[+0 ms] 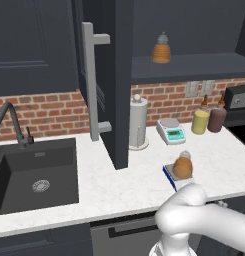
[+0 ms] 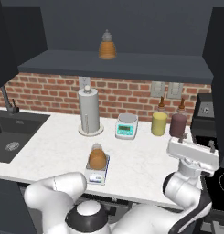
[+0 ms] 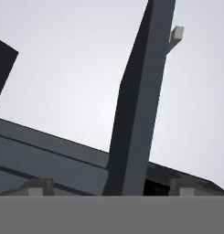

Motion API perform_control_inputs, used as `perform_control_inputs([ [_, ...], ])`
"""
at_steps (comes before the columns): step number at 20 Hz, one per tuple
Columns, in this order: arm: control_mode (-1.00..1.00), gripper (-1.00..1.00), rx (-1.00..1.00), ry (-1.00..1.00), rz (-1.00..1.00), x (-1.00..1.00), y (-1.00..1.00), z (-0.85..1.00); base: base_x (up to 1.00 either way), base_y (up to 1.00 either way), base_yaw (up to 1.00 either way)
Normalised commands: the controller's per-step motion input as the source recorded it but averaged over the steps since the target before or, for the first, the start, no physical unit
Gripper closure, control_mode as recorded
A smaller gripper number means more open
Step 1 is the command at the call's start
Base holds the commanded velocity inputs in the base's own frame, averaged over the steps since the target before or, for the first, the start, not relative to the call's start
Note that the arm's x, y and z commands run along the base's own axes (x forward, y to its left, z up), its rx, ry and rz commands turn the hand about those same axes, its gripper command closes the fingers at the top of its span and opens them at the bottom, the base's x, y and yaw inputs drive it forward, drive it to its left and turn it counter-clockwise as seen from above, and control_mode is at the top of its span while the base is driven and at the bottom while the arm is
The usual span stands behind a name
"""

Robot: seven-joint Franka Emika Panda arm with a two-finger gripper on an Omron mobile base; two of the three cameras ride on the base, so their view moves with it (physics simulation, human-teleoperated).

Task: Pick the honey bottle and place it on the digital scale for weighing, and close the cabinet.

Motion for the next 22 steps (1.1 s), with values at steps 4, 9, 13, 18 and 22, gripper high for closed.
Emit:
perform_control_inputs([
  [4,-1.0,-1.0,0.04,-0.81,0.21,-0.13,-0.13,-0.03,0.0,0.0,0.0],
  [9,-1.0,-1.0,0.05,-0.19,0.06,0.0,-0.3,0.11,0.0,0.0,0.0],
  [13,-1.0,-1.0,-0.03,0.27,0.0,-0.08,-0.27,0.0,0.0,0.0,0.0],
  [18,-1.0,-1.0,-0.12,0.31,0.0,-0.25,-0.15,-0.06,0.0,0.0,0.0],
  [22,-1.0,-1.0,-0.11,0.26,0.0,-0.18,-0.05,0.0,0.0,0.0,0.0],
])
